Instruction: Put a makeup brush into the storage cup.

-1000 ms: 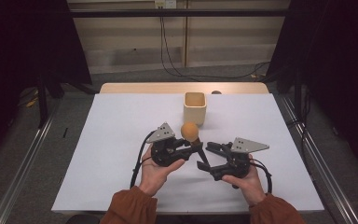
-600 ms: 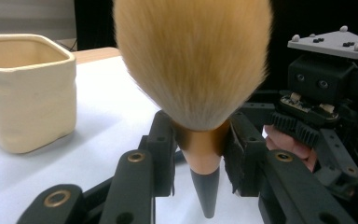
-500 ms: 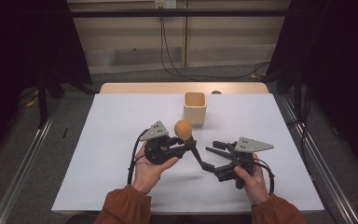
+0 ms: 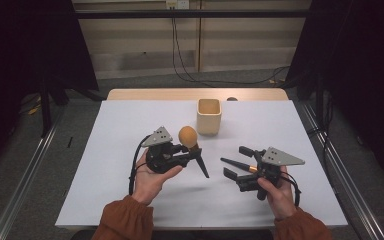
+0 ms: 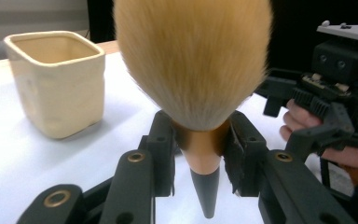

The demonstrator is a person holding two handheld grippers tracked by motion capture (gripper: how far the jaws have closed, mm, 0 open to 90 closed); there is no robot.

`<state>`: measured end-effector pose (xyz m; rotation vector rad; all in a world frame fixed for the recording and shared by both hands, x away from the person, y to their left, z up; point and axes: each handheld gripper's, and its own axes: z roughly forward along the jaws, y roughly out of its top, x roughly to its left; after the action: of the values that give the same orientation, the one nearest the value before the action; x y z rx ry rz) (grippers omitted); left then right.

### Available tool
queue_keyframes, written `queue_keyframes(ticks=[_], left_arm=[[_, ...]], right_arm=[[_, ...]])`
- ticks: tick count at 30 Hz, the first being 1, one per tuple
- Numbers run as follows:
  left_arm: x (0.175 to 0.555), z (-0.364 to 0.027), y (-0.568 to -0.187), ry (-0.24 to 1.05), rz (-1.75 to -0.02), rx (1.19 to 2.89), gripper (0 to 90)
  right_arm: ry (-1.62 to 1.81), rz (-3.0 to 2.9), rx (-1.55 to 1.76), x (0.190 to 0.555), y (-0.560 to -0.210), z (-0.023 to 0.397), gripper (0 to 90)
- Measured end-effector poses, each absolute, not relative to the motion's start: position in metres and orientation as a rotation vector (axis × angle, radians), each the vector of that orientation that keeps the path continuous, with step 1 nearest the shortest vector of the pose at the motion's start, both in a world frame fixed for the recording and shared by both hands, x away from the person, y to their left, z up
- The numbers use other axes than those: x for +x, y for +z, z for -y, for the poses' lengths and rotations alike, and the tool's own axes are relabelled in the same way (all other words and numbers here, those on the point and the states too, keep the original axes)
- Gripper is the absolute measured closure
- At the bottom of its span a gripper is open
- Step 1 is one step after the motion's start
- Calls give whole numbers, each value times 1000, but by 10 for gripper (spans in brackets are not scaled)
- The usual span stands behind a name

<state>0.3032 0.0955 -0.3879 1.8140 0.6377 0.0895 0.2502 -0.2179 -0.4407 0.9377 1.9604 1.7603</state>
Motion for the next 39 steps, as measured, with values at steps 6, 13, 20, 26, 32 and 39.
queue_keyframes(ticks=[6, 13, 20, 26, 32, 39], left_arm=[[306, -103, -386, 92, -665, 1822, 664], [310, -108, -382, 99, -674, 1840, 664], [315, -112, -378, 114, -684, 1856, 664], [327, -111, -368, 126, -693, 1882, 664], [338, -110, -354, 151, -683, 1866, 664], [350, -111, -344, 191, -698, 1817, 663]], right_arm=[[1693, -1938, 975, 240, -443, 235, 13], [1624, -1880, 1039, 230, -450, 256, 2], [1570, -1800, 1114, 220, -452, 276, 0], [1552, -1759, 1126, 216, -460, 283, 0], [1547, -1746, 1148, 216, -461, 284, 0], [1551, -1732, 1148, 215, -462, 287, 0]])
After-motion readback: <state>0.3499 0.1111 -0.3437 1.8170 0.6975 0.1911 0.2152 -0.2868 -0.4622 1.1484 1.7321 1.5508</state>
